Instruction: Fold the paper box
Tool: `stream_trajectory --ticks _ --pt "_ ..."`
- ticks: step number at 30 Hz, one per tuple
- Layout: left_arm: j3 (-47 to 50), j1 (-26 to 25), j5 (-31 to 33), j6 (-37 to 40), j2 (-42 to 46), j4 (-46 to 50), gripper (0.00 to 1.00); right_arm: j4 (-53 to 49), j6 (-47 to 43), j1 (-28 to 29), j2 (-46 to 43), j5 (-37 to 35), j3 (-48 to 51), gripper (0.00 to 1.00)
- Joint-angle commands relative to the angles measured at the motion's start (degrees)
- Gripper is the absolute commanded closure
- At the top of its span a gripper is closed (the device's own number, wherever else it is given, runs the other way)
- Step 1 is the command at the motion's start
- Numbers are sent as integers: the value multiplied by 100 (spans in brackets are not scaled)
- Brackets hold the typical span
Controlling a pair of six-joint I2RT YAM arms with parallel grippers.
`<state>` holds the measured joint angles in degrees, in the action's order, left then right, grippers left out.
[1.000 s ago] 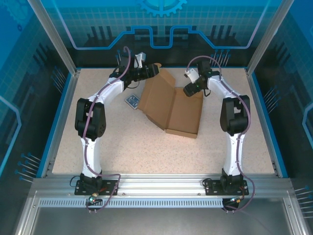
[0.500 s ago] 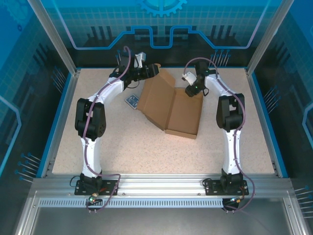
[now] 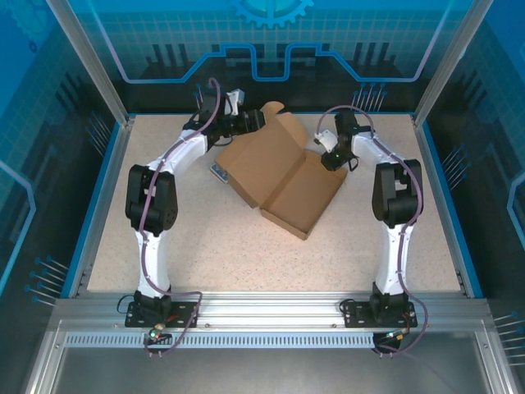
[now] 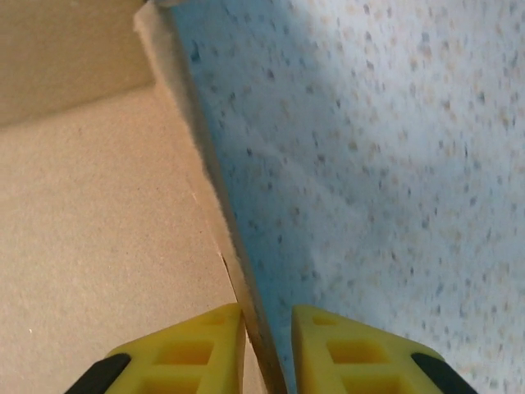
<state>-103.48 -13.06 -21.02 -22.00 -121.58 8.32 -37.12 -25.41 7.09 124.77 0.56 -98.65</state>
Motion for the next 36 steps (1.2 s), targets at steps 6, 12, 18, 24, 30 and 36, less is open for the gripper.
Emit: stream_trajectory --ticks 6,12,18,24,30,36 --pt "154 342 893 608 847 296 20 514 883 -236 -729 -185 1161 83" --pt "1610 787 1275 365 1723 -363 20 713 1636 -301 -1051 -170 1661 83" --pt "3083 1069 1345 55 2209 -907 20 765 2439 -296 -1226 -213 1950 84" --pt "3403 965 1268 14 1674 -765 20 812 2651 -250 -1261 -314 2097 85" --pt "3466 793 1485 49 1322 -586 17 854 2665 -237 -1288 -327 2196 85" --pt "3434 590 1504 40 1073 -491 16 865 2646 -238 -1244 -296 2148 85"
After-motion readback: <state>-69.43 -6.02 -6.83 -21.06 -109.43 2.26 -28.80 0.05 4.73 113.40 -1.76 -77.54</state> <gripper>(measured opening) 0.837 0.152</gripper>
